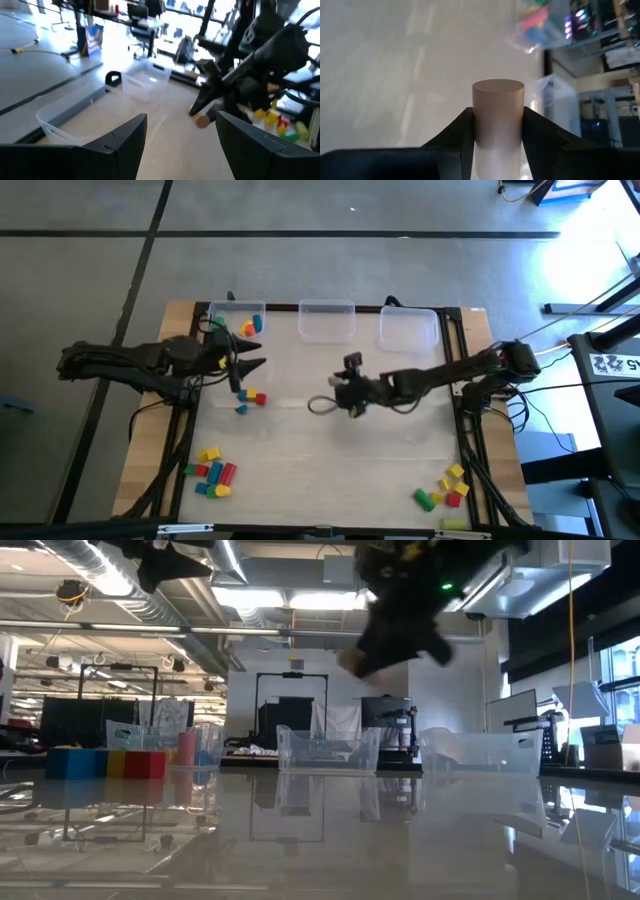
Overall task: Sort blocks by size
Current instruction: Put the cylindrical brown block into the left transparent bin
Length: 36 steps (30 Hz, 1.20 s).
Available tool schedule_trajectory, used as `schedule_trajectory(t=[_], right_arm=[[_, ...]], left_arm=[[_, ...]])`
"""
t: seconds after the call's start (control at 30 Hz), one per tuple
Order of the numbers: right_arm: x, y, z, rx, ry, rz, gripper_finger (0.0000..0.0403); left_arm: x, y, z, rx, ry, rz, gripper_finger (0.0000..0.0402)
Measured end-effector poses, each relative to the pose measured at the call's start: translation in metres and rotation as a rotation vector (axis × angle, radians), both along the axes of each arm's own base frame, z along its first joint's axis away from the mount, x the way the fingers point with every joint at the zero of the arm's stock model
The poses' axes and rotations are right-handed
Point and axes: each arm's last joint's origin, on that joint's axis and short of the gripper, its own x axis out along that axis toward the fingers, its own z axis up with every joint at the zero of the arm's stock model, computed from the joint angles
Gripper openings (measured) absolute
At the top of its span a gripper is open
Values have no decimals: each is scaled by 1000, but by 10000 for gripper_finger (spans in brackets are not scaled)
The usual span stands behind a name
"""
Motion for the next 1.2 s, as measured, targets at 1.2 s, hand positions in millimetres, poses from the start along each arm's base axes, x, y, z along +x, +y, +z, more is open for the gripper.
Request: schedule_trajectory(t=[1.2], right_arm=[[176,-120,-33,22,-555,32,132]], left_arm=[[-6,1,4,30,-20,36,235]])
